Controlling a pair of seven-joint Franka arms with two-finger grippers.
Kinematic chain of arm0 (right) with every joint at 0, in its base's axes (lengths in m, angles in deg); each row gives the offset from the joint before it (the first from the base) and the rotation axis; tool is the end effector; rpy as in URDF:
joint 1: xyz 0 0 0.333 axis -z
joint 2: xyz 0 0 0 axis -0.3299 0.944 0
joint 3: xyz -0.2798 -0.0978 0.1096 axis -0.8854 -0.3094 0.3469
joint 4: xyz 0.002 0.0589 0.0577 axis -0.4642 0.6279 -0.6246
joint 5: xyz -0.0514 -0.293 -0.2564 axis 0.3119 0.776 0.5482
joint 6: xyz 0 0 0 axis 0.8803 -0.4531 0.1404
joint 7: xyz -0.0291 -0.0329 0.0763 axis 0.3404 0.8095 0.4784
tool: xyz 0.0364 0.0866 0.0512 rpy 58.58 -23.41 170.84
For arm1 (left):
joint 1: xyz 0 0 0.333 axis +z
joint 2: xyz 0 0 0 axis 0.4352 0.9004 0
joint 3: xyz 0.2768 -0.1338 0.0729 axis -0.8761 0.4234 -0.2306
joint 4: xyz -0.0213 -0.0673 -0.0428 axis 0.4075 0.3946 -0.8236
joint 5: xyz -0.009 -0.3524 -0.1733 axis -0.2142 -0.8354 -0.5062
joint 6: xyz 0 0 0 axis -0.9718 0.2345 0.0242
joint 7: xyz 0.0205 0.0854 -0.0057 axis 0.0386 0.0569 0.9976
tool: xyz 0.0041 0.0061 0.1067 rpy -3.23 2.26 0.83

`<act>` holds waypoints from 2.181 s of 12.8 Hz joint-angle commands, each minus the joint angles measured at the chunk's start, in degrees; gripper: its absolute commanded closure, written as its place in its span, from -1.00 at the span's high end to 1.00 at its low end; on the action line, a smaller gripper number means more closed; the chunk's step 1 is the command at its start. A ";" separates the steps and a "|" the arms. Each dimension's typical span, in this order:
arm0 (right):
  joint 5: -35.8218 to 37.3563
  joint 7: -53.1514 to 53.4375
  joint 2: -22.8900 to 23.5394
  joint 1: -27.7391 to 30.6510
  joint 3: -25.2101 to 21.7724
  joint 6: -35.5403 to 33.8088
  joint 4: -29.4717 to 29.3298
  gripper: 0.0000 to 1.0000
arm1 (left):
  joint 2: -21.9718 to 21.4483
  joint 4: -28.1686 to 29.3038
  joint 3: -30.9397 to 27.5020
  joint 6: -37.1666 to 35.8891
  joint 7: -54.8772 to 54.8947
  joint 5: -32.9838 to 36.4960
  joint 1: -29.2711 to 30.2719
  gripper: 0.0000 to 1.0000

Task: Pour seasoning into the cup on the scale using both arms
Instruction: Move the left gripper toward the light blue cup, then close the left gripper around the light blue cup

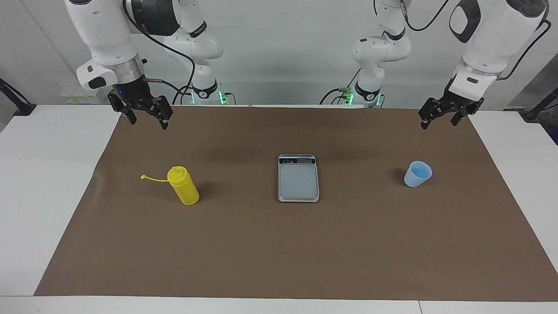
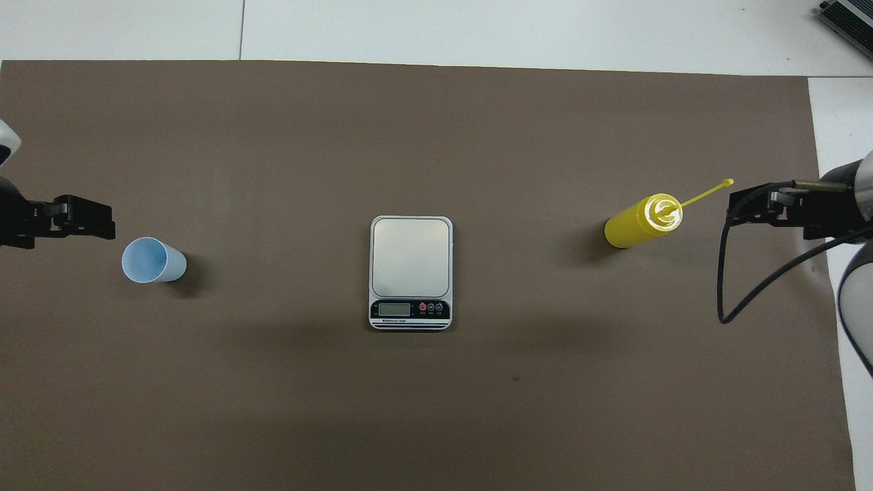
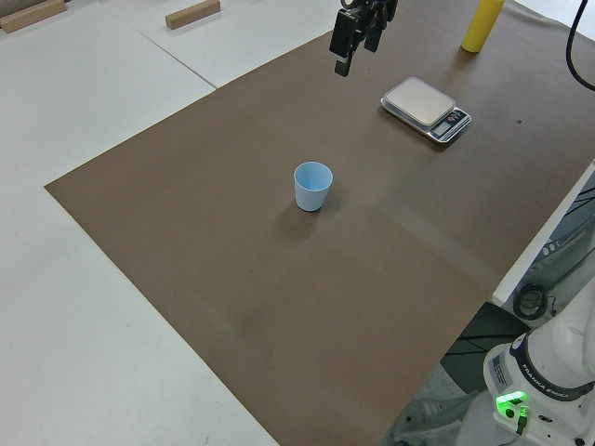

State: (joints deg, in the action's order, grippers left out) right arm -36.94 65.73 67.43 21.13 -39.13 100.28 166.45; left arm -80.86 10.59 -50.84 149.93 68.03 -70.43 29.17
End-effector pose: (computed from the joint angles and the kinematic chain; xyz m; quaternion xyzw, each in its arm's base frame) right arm 0.5502 0.0049 0.6097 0.9951 -0.0953 0.0221 0.0135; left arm 0.5355 -0.0348 0.6061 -0.9994 -0.0342 -0.0048 0.0101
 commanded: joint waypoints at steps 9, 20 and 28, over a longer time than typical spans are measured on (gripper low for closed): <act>0.22 0.21 -1.25 0.60 0.27 0.25 1.37 1.00 | -1.08 1.47 -0.22 1.41 0.44 0.36 0.14 1.00; 0.22 0.21 -1.25 0.60 0.27 0.25 1.37 1.00 | -6.53 17.19 -1.62 12.91 5.88 -1.66 4.27 1.00; 0.22 0.21 -1.25 0.68 0.27 0.25 1.37 1.00 | -4.43 27.04 -1.62 23.99 8.59 -1.66 7.08 1.00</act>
State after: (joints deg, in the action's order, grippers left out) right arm -36.94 65.73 67.43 21.16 -39.13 100.28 166.46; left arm -85.03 34.93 -52.86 170.88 73.60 -71.17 34.83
